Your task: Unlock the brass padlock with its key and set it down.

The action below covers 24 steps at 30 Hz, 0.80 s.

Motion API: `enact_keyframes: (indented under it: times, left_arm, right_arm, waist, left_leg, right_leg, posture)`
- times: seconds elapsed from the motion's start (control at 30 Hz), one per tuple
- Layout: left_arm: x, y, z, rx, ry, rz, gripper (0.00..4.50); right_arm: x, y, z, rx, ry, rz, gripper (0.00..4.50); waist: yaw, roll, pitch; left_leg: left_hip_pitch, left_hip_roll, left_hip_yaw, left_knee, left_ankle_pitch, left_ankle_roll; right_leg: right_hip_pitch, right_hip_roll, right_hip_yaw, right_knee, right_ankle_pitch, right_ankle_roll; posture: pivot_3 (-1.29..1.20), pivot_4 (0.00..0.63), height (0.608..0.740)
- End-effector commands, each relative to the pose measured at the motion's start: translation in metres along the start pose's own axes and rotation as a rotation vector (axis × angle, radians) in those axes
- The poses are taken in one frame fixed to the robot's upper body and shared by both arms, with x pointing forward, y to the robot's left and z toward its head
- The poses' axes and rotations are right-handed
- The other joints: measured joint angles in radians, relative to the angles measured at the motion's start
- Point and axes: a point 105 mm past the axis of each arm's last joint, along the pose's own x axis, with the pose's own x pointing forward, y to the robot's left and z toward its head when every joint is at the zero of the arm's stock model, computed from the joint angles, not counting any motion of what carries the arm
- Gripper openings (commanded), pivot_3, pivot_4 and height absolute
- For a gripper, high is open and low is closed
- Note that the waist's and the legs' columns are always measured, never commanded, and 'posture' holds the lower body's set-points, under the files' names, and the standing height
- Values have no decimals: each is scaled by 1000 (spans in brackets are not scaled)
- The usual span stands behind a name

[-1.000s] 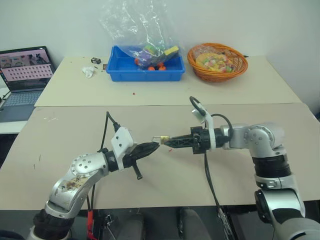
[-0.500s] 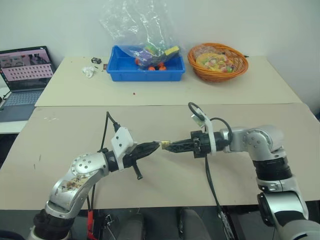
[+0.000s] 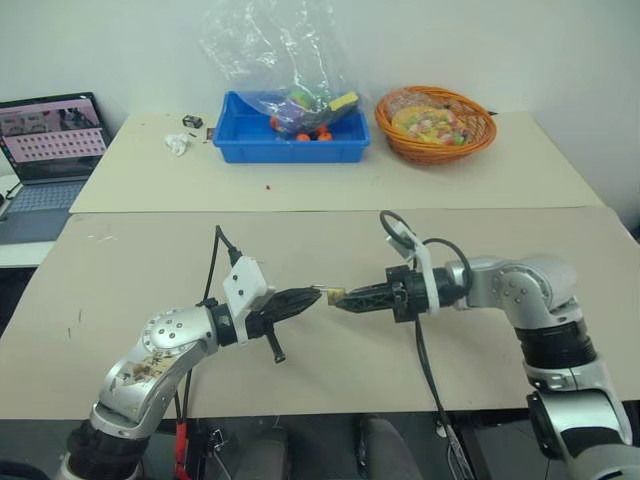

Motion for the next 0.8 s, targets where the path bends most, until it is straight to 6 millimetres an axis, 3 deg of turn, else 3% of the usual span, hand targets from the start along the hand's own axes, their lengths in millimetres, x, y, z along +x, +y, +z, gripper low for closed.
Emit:
enact_keyframes:
  times: [0.03, 0.33, 0.53, 0.8]
  left_arm:
    - [-3, 3, 9, 33, -29, 25, 125]
    - [-1, 3, 10, 37, -31, 23, 125]
    - [-1, 1, 14, 84, -40, 6, 125]
    - [-2, -1, 16, 117, -38, -2, 125]
  right_arm:
    - [2, 28, 5, -73, -4, 141, 2]
    - [2, 38, 16, -84, -39, 188, 2]
    - [-1, 23, 33, 1, -118, 140, 2]
    - [-4, 4, 27, 47, -106, 68, 2]
  waist:
    - [0, 0, 0]
    - [-3, 0, 0]
    - [1, 0, 0]
    - [2, 0, 0]
  left_leg:
    - [0, 0, 0, 0, 0, 0]
    - [0, 0, 0, 0, 0, 0]
    - [0, 0, 0, 1, 0, 0]
    - [0, 0, 0, 1, 0, 0]
  right_leg:
    - [0, 0, 0, 0, 0, 0]
    - [0, 1, 0, 0, 0, 0]
    - [1, 0, 0, 0, 0, 0]
    - [0, 0, 0, 0, 0, 0]
  posture:
    - [0, 150, 735]
    - [0, 150, 735]
    - [0, 150, 735]
    - [0, 150, 735]
